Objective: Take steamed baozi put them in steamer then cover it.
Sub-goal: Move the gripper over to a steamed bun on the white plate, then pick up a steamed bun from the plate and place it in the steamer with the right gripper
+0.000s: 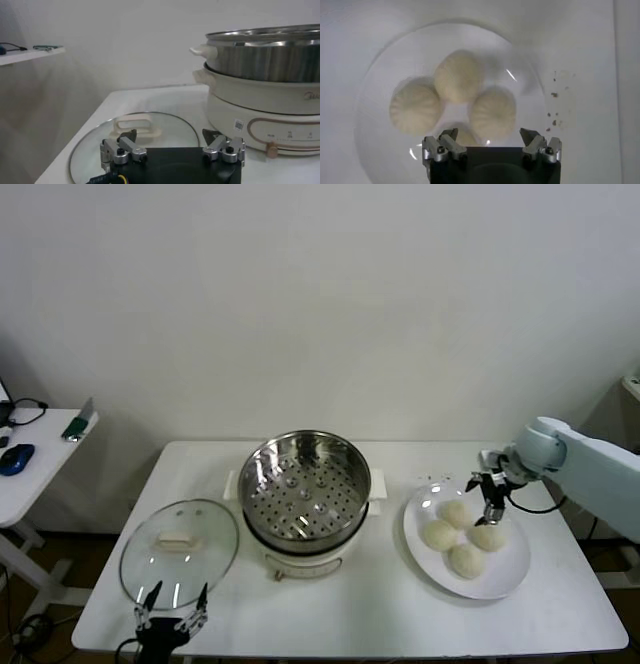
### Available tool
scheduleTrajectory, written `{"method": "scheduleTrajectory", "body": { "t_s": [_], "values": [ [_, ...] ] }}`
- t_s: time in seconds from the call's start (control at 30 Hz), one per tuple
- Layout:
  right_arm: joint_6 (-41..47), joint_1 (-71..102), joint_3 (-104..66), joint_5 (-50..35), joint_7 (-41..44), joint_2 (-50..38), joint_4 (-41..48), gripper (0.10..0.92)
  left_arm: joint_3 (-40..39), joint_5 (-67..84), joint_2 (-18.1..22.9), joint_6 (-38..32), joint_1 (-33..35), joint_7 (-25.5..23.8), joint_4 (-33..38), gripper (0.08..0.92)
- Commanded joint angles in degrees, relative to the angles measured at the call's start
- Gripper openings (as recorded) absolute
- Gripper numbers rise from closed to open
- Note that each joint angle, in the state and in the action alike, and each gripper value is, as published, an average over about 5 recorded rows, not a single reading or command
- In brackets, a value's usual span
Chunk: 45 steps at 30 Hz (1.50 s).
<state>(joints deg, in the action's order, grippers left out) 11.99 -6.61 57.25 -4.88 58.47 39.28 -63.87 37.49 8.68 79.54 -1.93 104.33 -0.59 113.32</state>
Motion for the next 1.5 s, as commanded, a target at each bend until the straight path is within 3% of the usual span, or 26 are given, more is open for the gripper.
{"method": "scheduleTrajectory", "body": {
  "t_s": [0.03, 0.43, 0.77, 0.97, 1.27, 1.5],
  "values": [
    [0.4, 3.6, -3.2, 2.7, -1.3, 4.4, 5.0, 0.823, 0.0, 0.0, -0.1, 0.0, 0.1, 0.0, 0.0, 0.823],
    [0.8, 4.4, -3.9, 5.0, -1.0, 5.9, 6.9, 0.822, 0.0, 0.0, 0.1, -0.2, 0.2, 0.1, 0.0, 0.823],
    [0.4, 4.4, -4.6, 4.6, -0.5, 5.9, 7.0, 0.692, 0.3, 0.1, 0.1, -0.2, 0.2, 0.3, 0.0, 0.823],
    [-1.1, 1.6, -3.6, 2.5, -0.2, 4.5, 3.4, 0.679, 0.4, 0.0, 0.1, -0.3, 0.2, 0.4, 0.0, 0.823],
    [-5.9, -19.9, 9.1, -6.5, 1.3, 0.2, -5.8, 0.679, 0.2, -0.3, 0.2, -0.7, 0.6, 0.4, 0.3, 0.823],
    [-11.2, -41.3, 21.8, -15.7, 2.6, 3.8, -10.8, 0.679, 0.0, -0.6, 0.1, -0.8, 0.6, 0.4, 0.5, 0.823]
  ]
}}
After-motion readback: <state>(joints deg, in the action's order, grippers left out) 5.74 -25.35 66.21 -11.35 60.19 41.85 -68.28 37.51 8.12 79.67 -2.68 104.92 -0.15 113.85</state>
